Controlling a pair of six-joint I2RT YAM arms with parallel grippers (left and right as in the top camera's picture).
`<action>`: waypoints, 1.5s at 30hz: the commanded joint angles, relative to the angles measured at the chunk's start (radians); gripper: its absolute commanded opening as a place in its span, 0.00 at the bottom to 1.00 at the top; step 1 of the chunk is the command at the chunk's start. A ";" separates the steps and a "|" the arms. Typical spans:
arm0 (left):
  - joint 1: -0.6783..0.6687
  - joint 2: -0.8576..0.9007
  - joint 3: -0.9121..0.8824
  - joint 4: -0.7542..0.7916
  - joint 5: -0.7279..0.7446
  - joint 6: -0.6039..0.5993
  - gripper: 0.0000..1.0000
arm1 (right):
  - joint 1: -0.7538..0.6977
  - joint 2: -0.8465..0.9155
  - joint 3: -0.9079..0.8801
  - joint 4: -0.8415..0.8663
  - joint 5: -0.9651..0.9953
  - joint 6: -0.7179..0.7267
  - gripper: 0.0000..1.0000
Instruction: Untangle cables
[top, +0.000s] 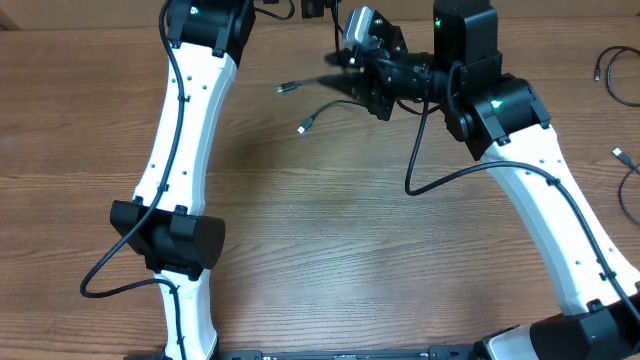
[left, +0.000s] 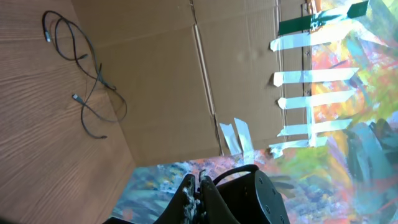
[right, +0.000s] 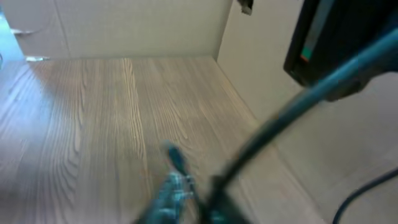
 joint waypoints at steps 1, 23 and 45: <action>-0.004 -0.008 0.011 0.006 0.016 0.135 0.04 | -0.005 0.004 0.006 -0.012 0.036 0.044 0.04; -0.012 -0.217 0.011 -0.706 -1.166 1.041 1.00 | -0.243 -0.093 0.087 0.047 1.094 0.407 0.04; -0.027 -0.228 0.011 -0.832 -1.183 1.057 1.00 | -0.873 -0.116 0.726 -0.106 1.086 0.275 0.04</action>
